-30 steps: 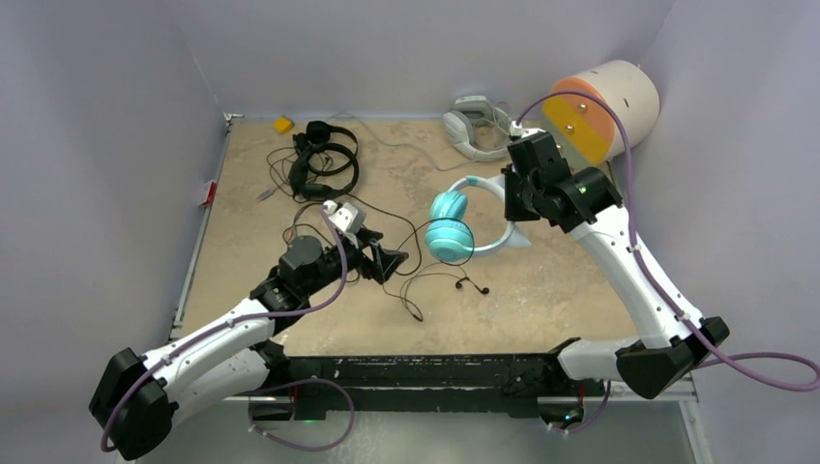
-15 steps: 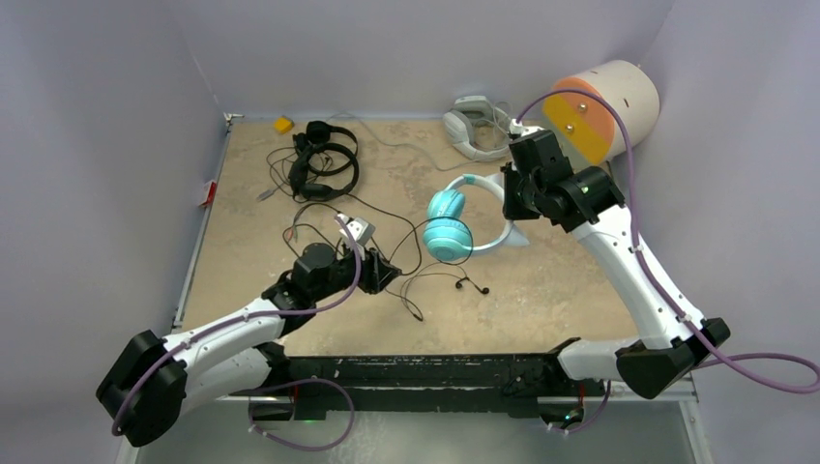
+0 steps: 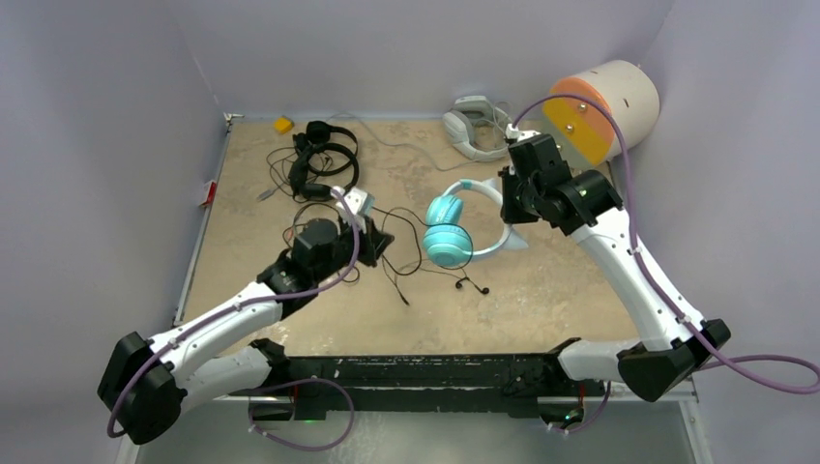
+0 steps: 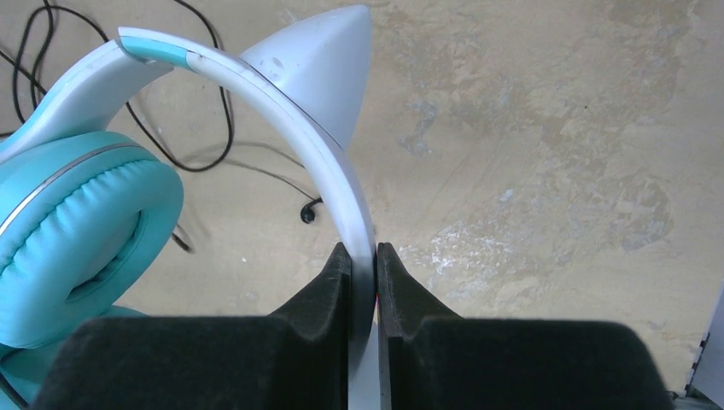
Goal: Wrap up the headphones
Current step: Wrap the headphones cable around the headphones.
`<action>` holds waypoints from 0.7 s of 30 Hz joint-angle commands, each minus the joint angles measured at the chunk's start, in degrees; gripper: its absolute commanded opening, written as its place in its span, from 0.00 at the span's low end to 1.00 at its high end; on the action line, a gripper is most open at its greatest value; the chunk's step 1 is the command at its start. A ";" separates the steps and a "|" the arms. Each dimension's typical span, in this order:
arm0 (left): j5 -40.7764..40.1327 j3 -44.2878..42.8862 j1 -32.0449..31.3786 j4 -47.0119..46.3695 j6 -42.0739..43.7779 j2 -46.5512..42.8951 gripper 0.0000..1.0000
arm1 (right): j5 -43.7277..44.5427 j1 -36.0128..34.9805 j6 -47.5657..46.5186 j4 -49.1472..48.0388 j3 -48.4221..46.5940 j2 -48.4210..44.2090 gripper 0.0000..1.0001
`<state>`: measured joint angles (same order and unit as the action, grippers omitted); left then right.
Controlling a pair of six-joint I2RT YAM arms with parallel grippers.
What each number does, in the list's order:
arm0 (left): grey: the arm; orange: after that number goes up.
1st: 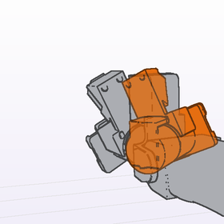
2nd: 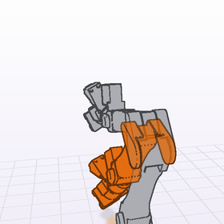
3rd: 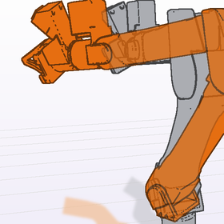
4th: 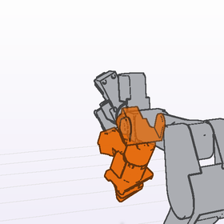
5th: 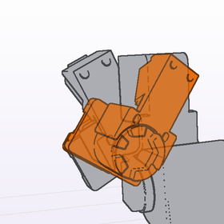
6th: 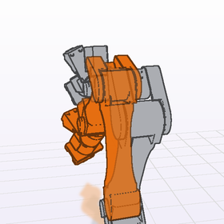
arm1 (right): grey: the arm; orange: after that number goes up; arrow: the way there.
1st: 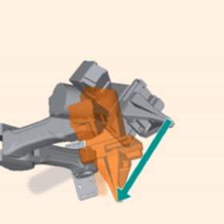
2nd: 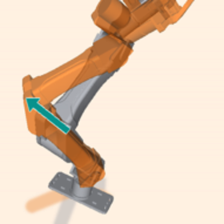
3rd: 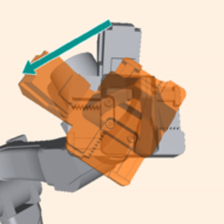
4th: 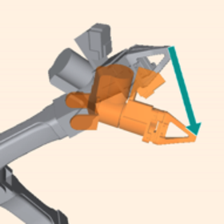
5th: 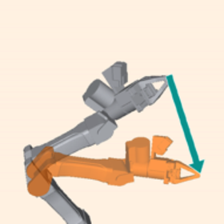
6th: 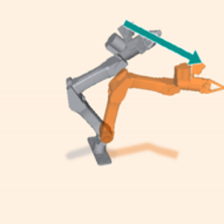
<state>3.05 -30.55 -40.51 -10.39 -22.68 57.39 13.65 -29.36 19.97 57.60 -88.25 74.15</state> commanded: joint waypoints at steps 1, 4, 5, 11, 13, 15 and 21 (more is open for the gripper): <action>-4.04 -16.60 0.22 4.39 6.44 1.36 0.00 | -4.29 -0.41 -1.88 -3.52 3.98 -3.06 0.00; -5.05 -26.13 0.40 8.76 8.53 7.06 0.00 | -7.96 -0.96 -3.02 -4.83 7.37 -4.55 0.00; -5.07 -28.85 0.54 9.99 8.72 9.26 0.00 | -9.29 -1.22 -3.30 -5.11 8.23 -5.11 0.00; -5.19 -35.25 1.28 9.05 8.08 15.42 0.00 | -10.22 -2.20 -4.12 -5.34 11.82 -8.18 0.00; -4.71 -35.55 2.17 7.93 6.95 16.20 0.00 | -10.77 -2.19 -4.34 -5.14 12.28 -8.78 0.00; -2.63 -36.28 3.19 8.49 6.16 18.00 0.00 | -13.14 -2.21 -4.46 -5.70 12.56 -9.73 0.00; 2.55 -34.40 3.55 7.20 4.75 22.07 0.00 | -16.95 -2.32 -2.56 -10.41 12.28 -14.08 0.00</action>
<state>1.63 -64.97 -37.12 -1.06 -16.05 78.37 1.26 -31.48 15.86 53.36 -75.00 63.79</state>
